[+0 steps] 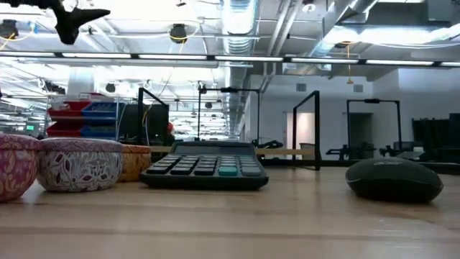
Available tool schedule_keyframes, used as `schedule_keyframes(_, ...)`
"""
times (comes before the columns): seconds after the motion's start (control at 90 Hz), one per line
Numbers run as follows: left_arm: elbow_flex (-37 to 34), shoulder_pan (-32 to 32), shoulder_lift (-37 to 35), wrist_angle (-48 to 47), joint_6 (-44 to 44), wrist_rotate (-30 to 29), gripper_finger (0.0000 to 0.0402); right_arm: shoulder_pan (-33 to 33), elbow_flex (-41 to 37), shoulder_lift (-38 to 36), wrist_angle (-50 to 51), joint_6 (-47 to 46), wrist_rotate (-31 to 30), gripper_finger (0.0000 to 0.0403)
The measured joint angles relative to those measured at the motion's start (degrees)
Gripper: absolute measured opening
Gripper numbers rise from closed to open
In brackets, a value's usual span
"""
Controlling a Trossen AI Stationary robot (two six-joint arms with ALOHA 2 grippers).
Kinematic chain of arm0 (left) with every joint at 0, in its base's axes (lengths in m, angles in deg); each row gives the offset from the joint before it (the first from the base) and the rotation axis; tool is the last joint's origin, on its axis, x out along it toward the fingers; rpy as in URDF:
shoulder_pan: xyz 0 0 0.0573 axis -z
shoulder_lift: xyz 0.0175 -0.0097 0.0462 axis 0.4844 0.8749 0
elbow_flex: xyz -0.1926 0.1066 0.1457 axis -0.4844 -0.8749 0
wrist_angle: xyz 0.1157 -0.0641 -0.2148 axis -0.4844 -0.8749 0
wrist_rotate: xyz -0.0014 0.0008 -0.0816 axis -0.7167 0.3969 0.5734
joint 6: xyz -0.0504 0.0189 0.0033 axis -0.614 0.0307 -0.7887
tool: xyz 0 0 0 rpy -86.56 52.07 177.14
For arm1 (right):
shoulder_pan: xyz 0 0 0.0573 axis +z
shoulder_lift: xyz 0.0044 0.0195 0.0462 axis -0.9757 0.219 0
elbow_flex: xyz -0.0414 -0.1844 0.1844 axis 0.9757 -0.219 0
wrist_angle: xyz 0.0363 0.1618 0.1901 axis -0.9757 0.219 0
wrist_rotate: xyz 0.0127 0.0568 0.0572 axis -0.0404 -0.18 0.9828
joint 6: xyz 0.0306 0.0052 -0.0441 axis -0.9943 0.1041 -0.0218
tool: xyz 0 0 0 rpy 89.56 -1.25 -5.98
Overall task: Stock shelves
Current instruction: Return to Home Position
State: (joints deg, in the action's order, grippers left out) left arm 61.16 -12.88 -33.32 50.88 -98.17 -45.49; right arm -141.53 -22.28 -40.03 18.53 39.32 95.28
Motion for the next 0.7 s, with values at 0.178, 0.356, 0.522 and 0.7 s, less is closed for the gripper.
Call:
schedule_keyframes(0.178, -4.1, 0.0, 0.6, 2.9, 1.6, 2.9, 0.0308, -0.6, -0.7, 0.0, 0.1, -2.8, 0.1, 0.0223)
schedule_keyframes(0.356, -10.4, -0.1, 0.1, 10.7, 3.6, 5.2, 0.0308, -0.5, -0.7, 0.0, 0.4, -4.2, 0.1, 0.0223)
schedule_keyframes(0.522, -18.7, -0.1, 0.1, 23.2, 6.9, 5.8, 0.0308, -0.5, -0.7, 0.0, 3.6, -2.5, 0.1, 0.0223)
schedule_keyframes(0.7, -21.4, -0.3, 0.4, 24.6, 9.8, 7.8, 0.0308, -0.5, -0.7, 0.0, 7.8, -2.9, 0.1, 0.0223)
